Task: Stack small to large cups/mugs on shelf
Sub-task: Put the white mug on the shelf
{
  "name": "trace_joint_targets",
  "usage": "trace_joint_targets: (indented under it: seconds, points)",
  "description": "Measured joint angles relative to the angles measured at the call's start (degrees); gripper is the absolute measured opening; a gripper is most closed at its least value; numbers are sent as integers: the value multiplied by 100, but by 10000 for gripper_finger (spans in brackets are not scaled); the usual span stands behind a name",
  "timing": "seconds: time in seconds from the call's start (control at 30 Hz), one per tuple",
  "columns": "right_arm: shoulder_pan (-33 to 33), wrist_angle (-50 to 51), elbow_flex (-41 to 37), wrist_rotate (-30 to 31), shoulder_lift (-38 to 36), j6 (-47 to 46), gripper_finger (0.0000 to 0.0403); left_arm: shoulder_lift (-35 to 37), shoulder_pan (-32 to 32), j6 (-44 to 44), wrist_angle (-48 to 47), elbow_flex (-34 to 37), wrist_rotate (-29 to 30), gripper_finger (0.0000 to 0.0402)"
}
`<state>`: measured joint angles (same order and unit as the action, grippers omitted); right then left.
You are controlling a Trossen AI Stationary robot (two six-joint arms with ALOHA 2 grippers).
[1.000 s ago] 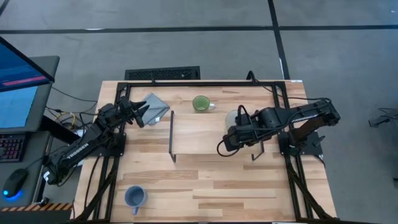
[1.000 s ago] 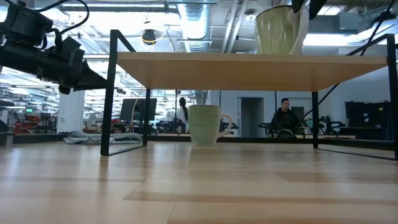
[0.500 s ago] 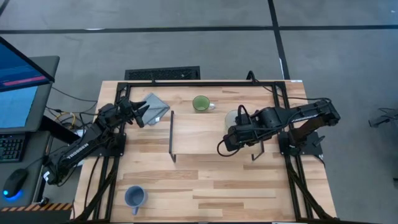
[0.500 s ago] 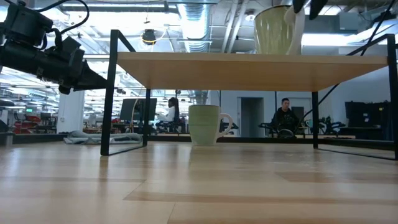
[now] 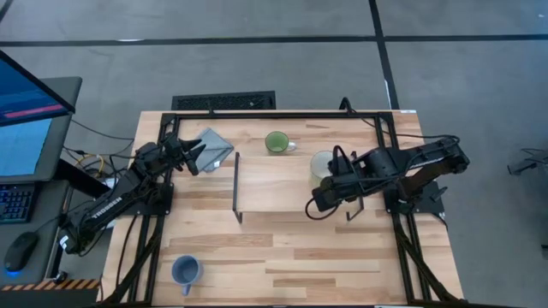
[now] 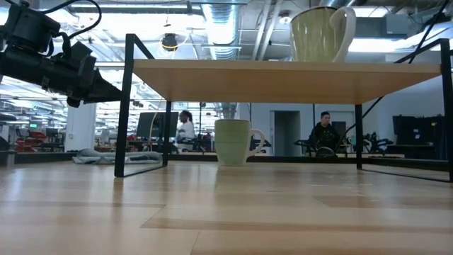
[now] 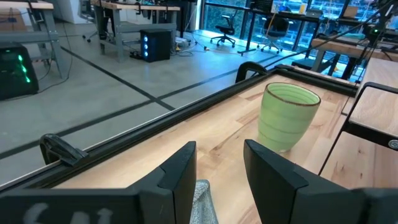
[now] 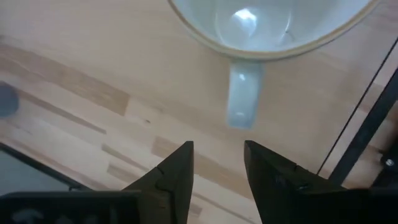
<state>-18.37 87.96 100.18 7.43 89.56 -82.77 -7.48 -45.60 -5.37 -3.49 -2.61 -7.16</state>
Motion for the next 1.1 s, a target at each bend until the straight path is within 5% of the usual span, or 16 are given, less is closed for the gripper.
trace_joint_targets:
  seconds: [1.1]
  points:
    - [239, -327, -20, 163, 74, 370, 164, 1, 0, -2, -2, 4, -2, 125]
